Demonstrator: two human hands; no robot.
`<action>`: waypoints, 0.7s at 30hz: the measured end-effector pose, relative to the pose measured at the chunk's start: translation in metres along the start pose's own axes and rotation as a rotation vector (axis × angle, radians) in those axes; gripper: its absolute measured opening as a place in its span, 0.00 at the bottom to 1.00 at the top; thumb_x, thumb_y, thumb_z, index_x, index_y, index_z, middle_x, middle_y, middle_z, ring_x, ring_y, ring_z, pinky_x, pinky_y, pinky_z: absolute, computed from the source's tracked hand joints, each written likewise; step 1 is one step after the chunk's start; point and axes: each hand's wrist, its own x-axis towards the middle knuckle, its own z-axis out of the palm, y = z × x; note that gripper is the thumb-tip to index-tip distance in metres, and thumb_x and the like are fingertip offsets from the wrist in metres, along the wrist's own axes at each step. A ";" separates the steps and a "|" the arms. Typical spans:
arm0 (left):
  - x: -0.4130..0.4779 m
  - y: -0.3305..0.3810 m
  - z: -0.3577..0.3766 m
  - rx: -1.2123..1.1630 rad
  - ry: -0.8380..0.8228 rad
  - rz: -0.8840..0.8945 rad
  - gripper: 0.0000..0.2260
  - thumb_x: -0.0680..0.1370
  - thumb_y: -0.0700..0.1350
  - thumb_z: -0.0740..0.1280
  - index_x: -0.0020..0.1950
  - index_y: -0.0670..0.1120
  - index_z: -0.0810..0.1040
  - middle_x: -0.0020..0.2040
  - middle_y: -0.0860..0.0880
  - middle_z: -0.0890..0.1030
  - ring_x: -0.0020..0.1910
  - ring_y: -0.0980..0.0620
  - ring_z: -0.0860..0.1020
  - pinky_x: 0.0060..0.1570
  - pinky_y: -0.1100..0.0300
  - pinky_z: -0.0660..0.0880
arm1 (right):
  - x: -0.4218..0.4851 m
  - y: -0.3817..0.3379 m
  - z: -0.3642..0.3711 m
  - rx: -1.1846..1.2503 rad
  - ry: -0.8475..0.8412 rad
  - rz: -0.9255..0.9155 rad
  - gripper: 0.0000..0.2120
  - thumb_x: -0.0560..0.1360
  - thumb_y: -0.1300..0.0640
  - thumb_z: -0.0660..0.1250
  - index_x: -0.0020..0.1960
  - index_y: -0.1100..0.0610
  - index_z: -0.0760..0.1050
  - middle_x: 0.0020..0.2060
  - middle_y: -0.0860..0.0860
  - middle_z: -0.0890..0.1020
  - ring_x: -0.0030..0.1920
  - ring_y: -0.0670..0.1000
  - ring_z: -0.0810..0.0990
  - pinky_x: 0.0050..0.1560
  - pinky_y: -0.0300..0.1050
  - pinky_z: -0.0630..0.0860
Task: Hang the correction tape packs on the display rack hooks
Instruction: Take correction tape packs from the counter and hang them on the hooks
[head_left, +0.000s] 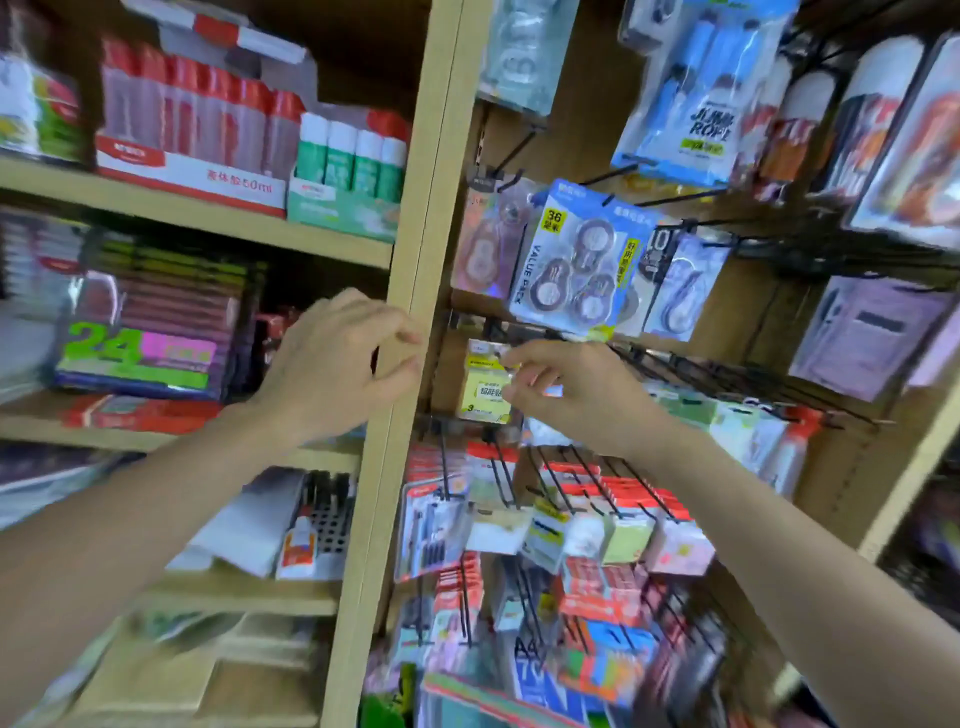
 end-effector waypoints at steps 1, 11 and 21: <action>-0.025 0.002 0.000 -0.045 -0.056 -0.038 0.15 0.74 0.58 0.61 0.51 0.52 0.83 0.48 0.58 0.82 0.50 0.53 0.77 0.47 0.54 0.73 | -0.011 -0.003 0.013 0.045 -0.015 0.004 0.17 0.73 0.45 0.68 0.58 0.50 0.80 0.41 0.45 0.85 0.41 0.48 0.83 0.50 0.52 0.80; -0.332 0.000 0.024 -0.400 -0.437 -0.791 0.08 0.71 0.61 0.65 0.43 0.61 0.80 0.41 0.61 0.84 0.42 0.62 0.82 0.43 0.59 0.77 | -0.139 -0.033 0.199 0.358 -0.255 0.295 0.09 0.74 0.61 0.72 0.51 0.50 0.82 0.41 0.43 0.85 0.38 0.47 0.83 0.43 0.45 0.80; -0.597 0.070 0.015 -0.458 -0.765 -1.428 0.02 0.72 0.53 0.69 0.39 0.59 0.78 0.38 0.59 0.84 0.40 0.59 0.83 0.42 0.61 0.76 | -0.275 -0.062 0.386 0.319 -0.801 0.690 0.12 0.72 0.55 0.72 0.55 0.51 0.82 0.44 0.50 0.86 0.44 0.53 0.85 0.44 0.44 0.78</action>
